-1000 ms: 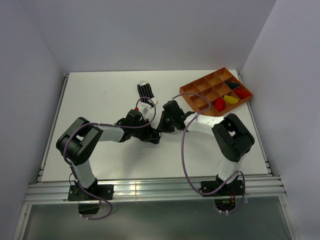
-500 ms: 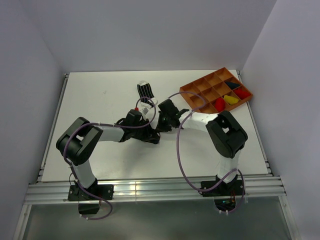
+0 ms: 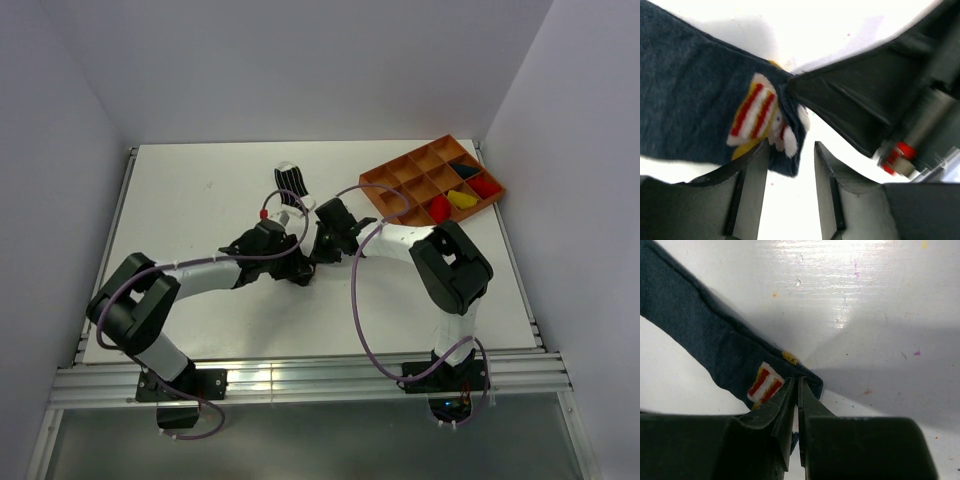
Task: Roll the socks
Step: Roll the sock at the center of the board.
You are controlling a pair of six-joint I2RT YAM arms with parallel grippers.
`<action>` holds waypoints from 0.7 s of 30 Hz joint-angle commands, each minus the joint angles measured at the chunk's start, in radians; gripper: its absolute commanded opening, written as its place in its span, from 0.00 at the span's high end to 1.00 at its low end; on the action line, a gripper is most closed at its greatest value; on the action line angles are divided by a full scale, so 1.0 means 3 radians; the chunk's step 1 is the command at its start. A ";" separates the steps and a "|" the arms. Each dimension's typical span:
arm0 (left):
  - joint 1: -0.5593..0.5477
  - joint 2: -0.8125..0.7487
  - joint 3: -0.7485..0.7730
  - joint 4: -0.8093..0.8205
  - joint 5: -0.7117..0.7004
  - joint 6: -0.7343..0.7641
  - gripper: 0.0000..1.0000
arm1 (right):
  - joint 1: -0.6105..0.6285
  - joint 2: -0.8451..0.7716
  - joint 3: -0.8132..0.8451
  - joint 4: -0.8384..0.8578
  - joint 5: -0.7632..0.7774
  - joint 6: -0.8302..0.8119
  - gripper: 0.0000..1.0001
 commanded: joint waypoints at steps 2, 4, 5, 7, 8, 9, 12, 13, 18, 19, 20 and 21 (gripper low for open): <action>-0.0287 -0.0297 0.0069 -0.0245 -0.0773 0.0209 0.53 | 0.0034 0.0127 0.0020 -0.0163 0.0092 0.0009 0.87; -0.0409 -0.0307 0.0079 -0.0240 -0.1038 0.0255 0.53 | 0.0034 0.0132 0.0020 -0.0153 0.0072 0.0009 0.87; -0.0445 -0.0302 0.0074 -0.0240 -0.1141 0.0316 0.53 | 0.0034 0.0132 0.0020 -0.0153 0.0062 0.0014 0.87; -0.0573 -0.0266 0.0074 -0.0189 -0.1375 0.0393 0.53 | 0.0034 0.0137 0.0025 -0.0133 0.0036 0.0019 0.87; -0.0609 -0.0251 0.0069 -0.0143 -0.1453 0.0429 0.53 | 0.0034 0.0147 0.0025 -0.0128 0.0021 0.0024 0.87; -0.0685 -0.0235 0.0064 -0.0112 -0.1616 0.0495 0.53 | 0.0034 0.0147 0.0025 -0.0128 0.0011 0.0024 0.87; -0.0808 -0.0189 0.0049 -0.0040 -0.1816 0.0608 0.54 | 0.0034 0.0153 0.0030 -0.0112 -0.0020 0.0029 0.87; -0.0834 -0.0159 0.0039 -0.0020 -0.1882 0.0634 0.55 | 0.0034 0.0148 0.0030 -0.0112 -0.0025 0.0029 0.87; -0.0951 -0.0077 0.0095 -0.0020 -0.2001 0.0746 0.57 | 0.0034 0.0158 0.0035 -0.0107 -0.0051 0.0039 0.87; -0.0977 -0.0072 0.0100 -0.0010 -0.2006 0.0767 0.57 | 0.0029 0.0153 0.0041 -0.0112 -0.0051 0.0039 0.87; -0.0998 -0.0072 0.0100 0.0011 -0.2021 0.0802 0.57 | 0.0029 0.0163 0.0046 -0.0117 -0.0056 0.0039 0.87; -0.1033 -0.0067 0.0100 0.0011 -0.2036 0.0808 0.58 | 0.0034 0.0158 0.0046 -0.0112 -0.0066 0.0044 0.87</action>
